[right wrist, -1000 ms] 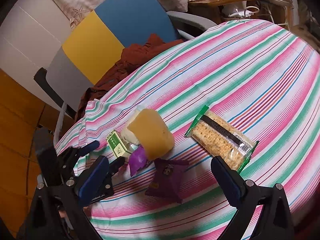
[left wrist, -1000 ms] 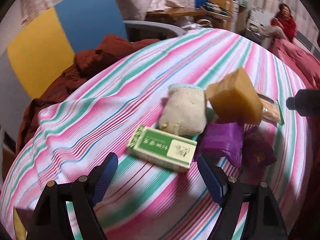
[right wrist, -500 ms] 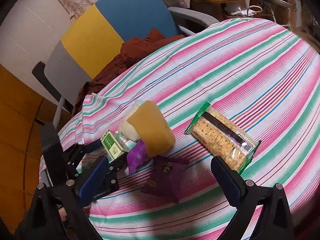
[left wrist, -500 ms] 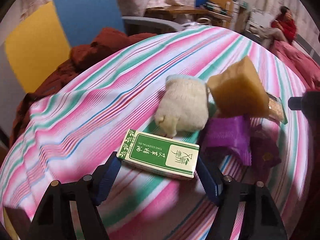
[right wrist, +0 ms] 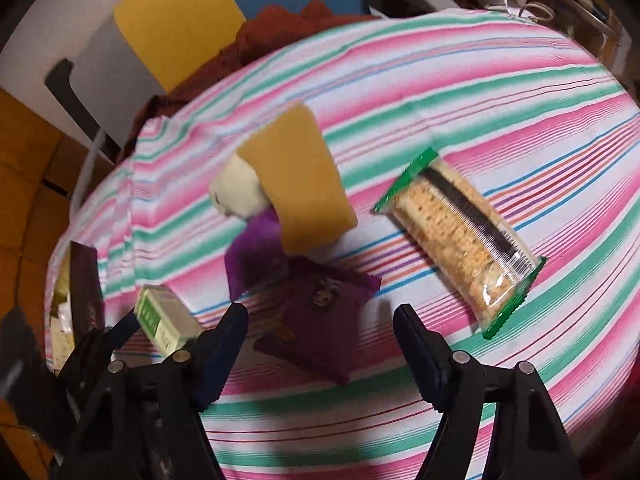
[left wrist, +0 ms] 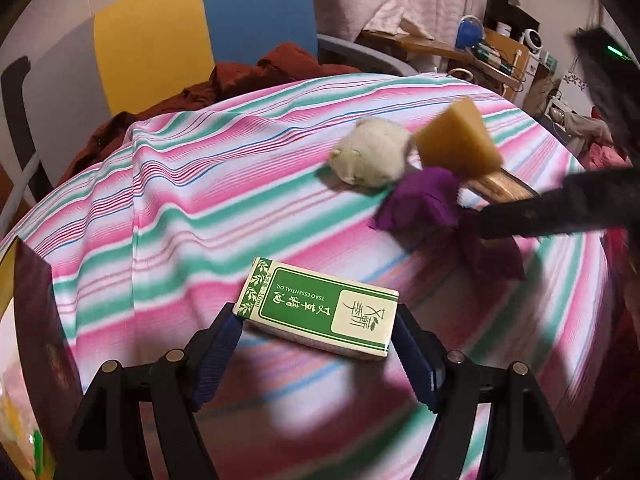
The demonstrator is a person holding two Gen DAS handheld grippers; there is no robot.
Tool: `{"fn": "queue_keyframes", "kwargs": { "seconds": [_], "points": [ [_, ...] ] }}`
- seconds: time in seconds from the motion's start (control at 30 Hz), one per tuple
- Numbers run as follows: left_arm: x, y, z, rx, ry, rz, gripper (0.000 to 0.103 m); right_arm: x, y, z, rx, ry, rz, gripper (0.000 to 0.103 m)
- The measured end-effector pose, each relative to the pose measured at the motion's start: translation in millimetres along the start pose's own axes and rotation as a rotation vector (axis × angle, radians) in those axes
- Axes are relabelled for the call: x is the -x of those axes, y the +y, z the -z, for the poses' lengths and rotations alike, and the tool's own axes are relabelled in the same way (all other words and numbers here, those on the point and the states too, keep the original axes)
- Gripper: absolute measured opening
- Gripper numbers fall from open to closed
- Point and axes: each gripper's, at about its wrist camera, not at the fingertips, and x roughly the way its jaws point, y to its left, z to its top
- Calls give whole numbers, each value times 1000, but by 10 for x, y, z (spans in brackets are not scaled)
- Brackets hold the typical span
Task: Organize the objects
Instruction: 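Grasp the green essential-oil box with the left tool while the right tool grasps the purple snack packet, then carry the green box and purple packet over the gold tray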
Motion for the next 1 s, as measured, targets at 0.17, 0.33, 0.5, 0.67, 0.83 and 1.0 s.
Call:
{"fn": "queue_keyframes", "kwargs": {
  "seconds": [0.17, 0.33, 0.5, 0.67, 0.83, 1.0],
  "points": [
    [15, -22, 40, 18, -37, 7, 77, -122, 86, -14, 54, 14, 64, 74],
    [-60, 68, 13, 61, -27, 49, 77, -216, 203, 10, 157, 30, 181, 40],
    [-8, 70, 97, 66, -41, 40, 77, -207, 246, 58, 193, 36, 163, 38],
    [93, 66, 232, 63, -49, 38, 77, -240, 417, 162, 267, 71, 115, 39],
    [225, 81, 389, 58, -51, 25, 77, -253, 559, 241, 344, 93, 52, 39],
    [323, 103, 518, 61, -55, 18, 77, -283, 722, 306, 437, 103, 35, 39]
  ]
}}
